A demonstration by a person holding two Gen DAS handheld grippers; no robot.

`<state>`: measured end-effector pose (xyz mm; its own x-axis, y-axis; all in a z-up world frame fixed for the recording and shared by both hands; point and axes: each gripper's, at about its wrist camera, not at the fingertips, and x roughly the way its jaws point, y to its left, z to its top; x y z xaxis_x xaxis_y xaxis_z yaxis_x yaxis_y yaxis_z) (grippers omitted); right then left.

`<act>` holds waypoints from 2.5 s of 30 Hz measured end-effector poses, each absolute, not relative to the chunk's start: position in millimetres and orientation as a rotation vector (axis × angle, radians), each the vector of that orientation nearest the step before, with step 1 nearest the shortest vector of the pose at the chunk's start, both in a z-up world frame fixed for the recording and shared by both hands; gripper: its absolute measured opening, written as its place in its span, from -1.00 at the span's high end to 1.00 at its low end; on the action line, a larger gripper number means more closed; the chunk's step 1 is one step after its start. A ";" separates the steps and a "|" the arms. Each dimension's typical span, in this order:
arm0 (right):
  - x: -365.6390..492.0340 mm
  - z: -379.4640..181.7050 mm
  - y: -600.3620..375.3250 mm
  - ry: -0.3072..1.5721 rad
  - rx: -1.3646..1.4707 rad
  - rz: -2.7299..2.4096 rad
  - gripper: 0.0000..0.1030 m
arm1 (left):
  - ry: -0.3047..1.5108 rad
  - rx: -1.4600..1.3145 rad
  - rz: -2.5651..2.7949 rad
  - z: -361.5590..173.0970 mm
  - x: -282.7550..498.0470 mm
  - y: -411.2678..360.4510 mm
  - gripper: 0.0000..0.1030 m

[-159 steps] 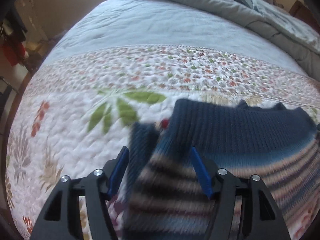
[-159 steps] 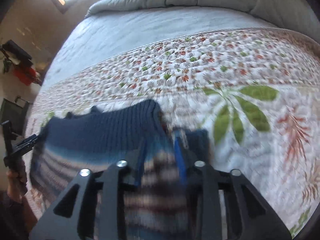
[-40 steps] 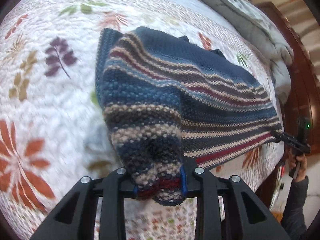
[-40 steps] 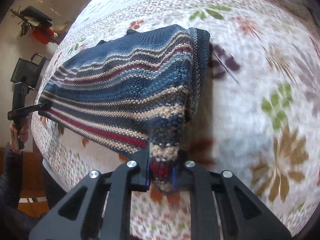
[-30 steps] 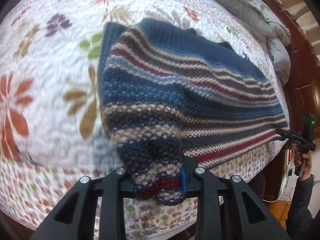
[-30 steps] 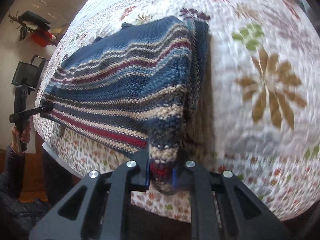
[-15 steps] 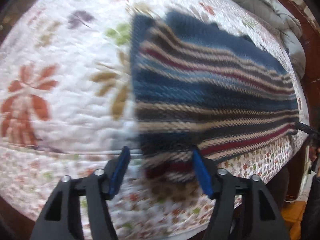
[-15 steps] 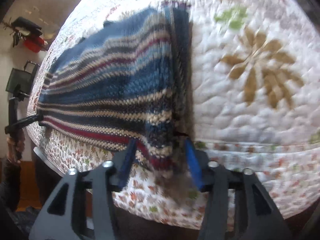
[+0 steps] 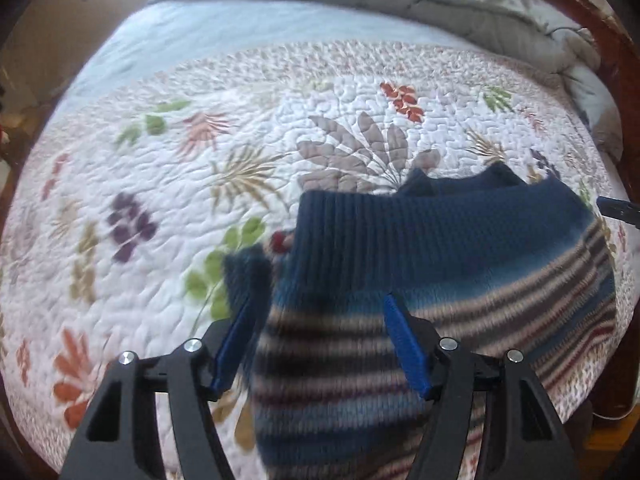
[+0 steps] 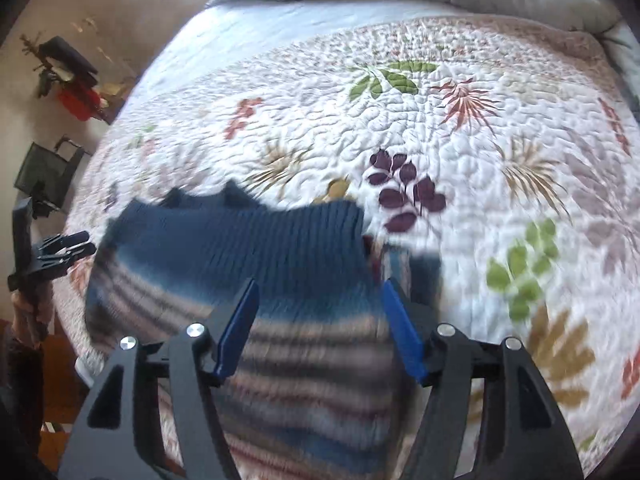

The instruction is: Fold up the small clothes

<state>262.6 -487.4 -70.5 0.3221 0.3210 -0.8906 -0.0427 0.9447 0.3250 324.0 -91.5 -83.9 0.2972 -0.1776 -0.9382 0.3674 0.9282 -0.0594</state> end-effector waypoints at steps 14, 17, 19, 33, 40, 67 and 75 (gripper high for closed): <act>288.2 -92.3 -479.7 1.217 0.289 0.346 0.83 | 1.246 0.078 -0.395 -119.7 352.1 -90.5 0.78; 285.0 -75.9 -488.4 1.141 0.319 0.350 0.83 | 1.174 0.023 -0.388 -102.1 346.6 -80.5 0.78; 286.2 -80.7 -496.2 1.143 0.345 0.320 0.83 | 1.162 0.051 -0.354 -102.9 346.7 -79.2 0.78; 263.6 -93.8 -500.0 1.230 0.302 0.185 0.31 | 1.201 0.167 -0.233 -103.1 333.7 -92.4 0.11; 183.6 -69.6 -515.9 1.247 0.392 0.170 -0.10 | 1.146 0.141 -0.405 -73.9 268.9 -125.2 -0.08; 128.2 -138.6 -518.3 1.322 0.559 0.240 0.36 | 1.216 0.220 -0.485 -140.1 240.8 -200.2 -0.32; 131.0 -126.8 -510.5 1.336 0.562 0.188 0.47 | 1.219 0.160 -0.480 -126.1 239.6 -191.0 -0.30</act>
<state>131.0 -510.5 -126.8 0.2409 0.4410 -0.8646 0.1855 0.8535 0.4870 239.6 -191.0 -126.0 0.2595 -0.2682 -0.9278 0.4367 0.8894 -0.1350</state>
